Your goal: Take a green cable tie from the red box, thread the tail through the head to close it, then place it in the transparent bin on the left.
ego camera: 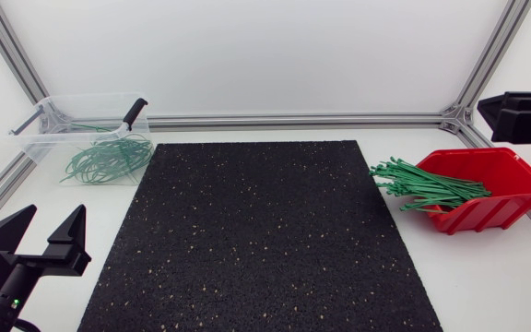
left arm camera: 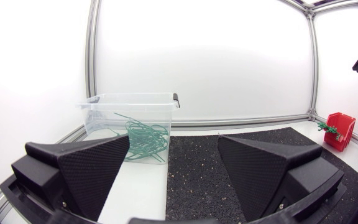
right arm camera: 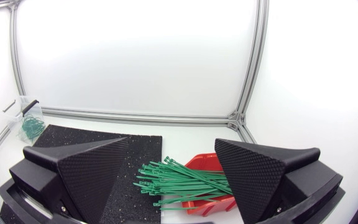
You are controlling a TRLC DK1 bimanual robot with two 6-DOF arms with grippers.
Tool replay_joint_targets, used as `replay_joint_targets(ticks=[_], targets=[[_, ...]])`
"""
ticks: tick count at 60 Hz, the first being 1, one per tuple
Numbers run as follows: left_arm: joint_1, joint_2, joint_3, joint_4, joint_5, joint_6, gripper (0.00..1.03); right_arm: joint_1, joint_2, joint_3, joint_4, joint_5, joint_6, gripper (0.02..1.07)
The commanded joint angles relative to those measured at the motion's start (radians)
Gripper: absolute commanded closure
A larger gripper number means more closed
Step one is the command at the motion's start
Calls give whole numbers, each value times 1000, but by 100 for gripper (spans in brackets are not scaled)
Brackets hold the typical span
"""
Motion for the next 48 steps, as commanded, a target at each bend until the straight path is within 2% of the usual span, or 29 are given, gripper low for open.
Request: replay_joint_targets(ticks=[1, 8, 13, 17, 22, 24, 30, 48], targets=[[1, -8, -39, -22, -3, -22, 4, -12, 77, 93, -57, -6, -47, 6], [-1, -8, -39, -22, -3, -22, 4, -15, 183, 205, -160, -16, -95, 6], [-1, -8, -39, -22, -3, -22, 4, -68, 284, 278, -226, -120, -142, 13], [-1, -8, -39, -22, -3, -22, 4, -120, 346, 322, -272, -187, -202, 14], [1, -8, -39, -22, -3, -22, 4, -147, 425, 383, -319, -190, -262, 14], [1, -8, -39, -22, -3, -22, 4, -164, 504, 443, -379, -193, -334, 13], [1, -8, -39, -22, -3, -22, 4, -198, 611, 515, -448, -189, -497, 14], [-4, -8, -39, -24, -3, -22, 4, -190, 728, 520, -584, -174, -885, 12]])
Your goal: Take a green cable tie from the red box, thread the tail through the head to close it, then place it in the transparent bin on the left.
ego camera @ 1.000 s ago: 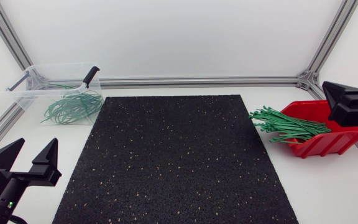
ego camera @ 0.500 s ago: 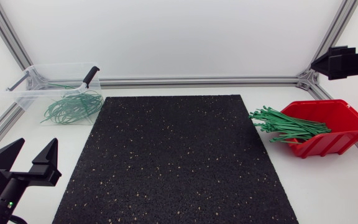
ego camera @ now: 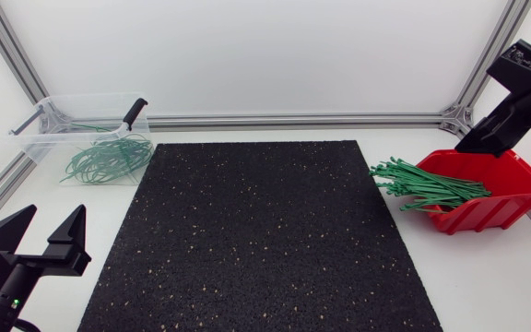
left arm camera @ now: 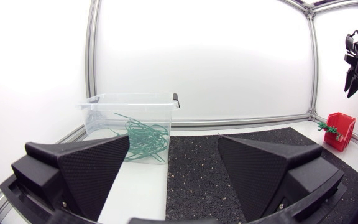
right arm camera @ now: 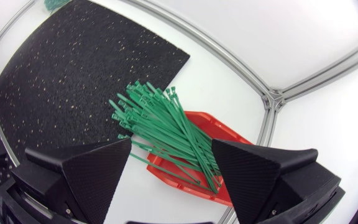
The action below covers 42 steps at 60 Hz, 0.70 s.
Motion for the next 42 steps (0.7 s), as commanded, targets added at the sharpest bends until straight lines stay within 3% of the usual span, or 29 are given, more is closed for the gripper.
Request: replay_joint_targets(ticks=[1, 10, 26, 36, 42], targets=[[-3, -8, -39, -22, -3, -22, 4, 2, 53, 10, -36, 14, -130, 12], [-5, -8, -39, -24, -3, -22, 4, 7, 89, -19, -64, 69, -307, 6], [-6, -8, -39, -22, -3, -22, 4, 15, 99, -85, -56, 148, -610, 6], [-9, -8, -39, -22, -3, -22, 4, 19, 43, -183, -29, 149, -787, 7], [-12, -8, -39, -22, -3, -22, 4, 32, 26, -240, -10, 143, -839, 13]])
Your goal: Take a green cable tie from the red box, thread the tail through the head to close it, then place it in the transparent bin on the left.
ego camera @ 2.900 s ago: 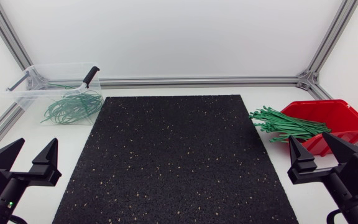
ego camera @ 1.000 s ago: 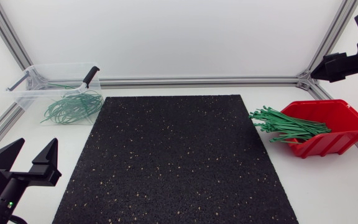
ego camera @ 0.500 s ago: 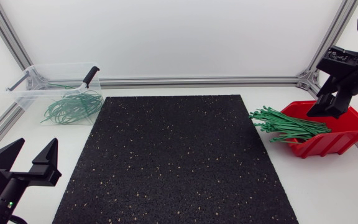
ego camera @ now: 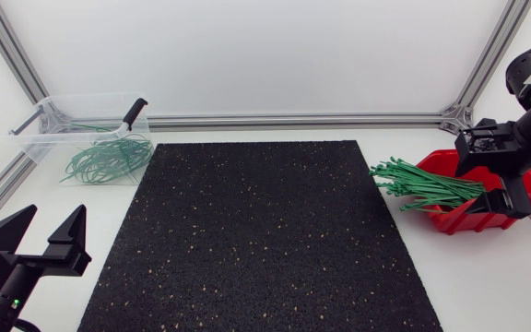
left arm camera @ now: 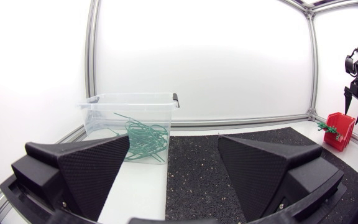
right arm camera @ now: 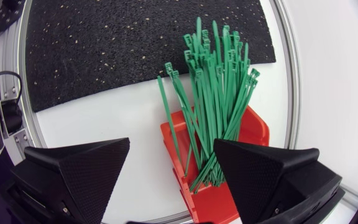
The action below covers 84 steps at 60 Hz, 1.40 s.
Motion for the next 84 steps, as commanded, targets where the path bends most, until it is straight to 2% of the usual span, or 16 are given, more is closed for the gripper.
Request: replay_joint_targets(ticks=[1, 6, 16, 25, 34, 72, 76, 84], targets=[[-12, -8, -39, -22, -3, -22, 4, 13, -24, -48, 9, -6, -80, 13], [-15, -7, -39, -23, -3, -22, 4, 29, -38, -87, 26, -20, -93, 15], [-18, -7, -39, -23, -3, -22, 4, 62, -39, -163, 91, -16, -85, 36], [-18, -7, -39, -25, -3, -22, 4, 71, -24, -186, 135, -30, -83, 46], [-20, -7, -39, -25, -3, -22, 4, 69, 21, -186, 149, -32, -85, 65], [-24, -7, -39, -26, -3, -22, 4, 74, 94, -213, 241, -27, -73, 67], [-24, -7, -39, -26, -3, -22, 4, 74, 93, -212, 241, -27, -74, 77], [-24, -7, -37, -26, -3, -22, 4, 71, 96, -212, 249, -27, -74, 86]])
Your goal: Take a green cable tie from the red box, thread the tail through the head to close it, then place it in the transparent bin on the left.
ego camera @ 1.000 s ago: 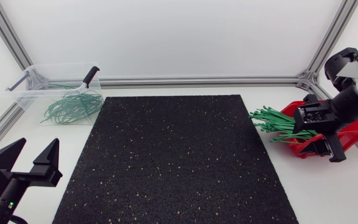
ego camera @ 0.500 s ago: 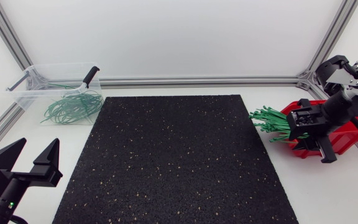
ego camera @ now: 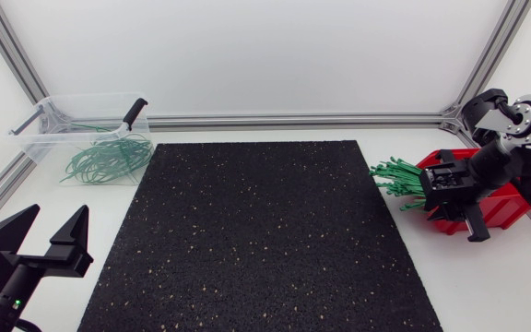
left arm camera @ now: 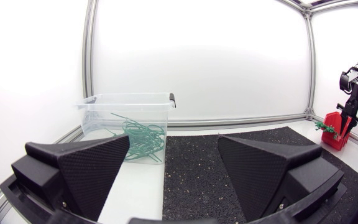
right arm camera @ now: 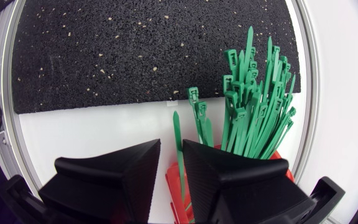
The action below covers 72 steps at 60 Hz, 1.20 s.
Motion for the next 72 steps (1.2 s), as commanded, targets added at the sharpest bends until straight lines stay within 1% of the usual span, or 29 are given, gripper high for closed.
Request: replay_joint_targets(ticks=[1, 3, 6, 10, 22, 30, 38, 54, 62, 67, 72], targets=[[-6, -7, -37, -26, -3, -22, 4, 4, 15, -20, 2, -2, -17, 87], [-6, -7, -39, -26, -3, -22, 4, 4, 12, -20, 2, -3, -17, 88], [-8, -7, -39, -26, -3, -22, 4, 4, 12, -17, 1, -6, -17, 95], [-8, -7, -37, -26, -3, -22, 4, 4, 15, -14, 1, -6, -16, 101], [-6, -7, -37, -26, -3, -22, 4, -1, -26, -9, -8, -11, -17, 101], [-6, -7, -37, -26, -3, -22, 4, 11, -104, 23, -57, -34, -11, 101], [-5, -7, -39, -26, -3, -22, 4, 25, -164, 91, -114, -71, 16, 101], [-3, -7, -39, -26, -3, -22, 4, 19, -250, 345, -205, -187, 98, 101], [-3, -7, -37, -26, -3, -22, 4, 16, -266, 459, -235, -215, 136, 101], [-3, -7, -37, -26, -3, -22, 4, 19, -266, 491, -249, -227, 165, 101], [-2, -7, -37, -26, -3, -22, 4, 34, -247, 539, -280, -250, 253, 101]])
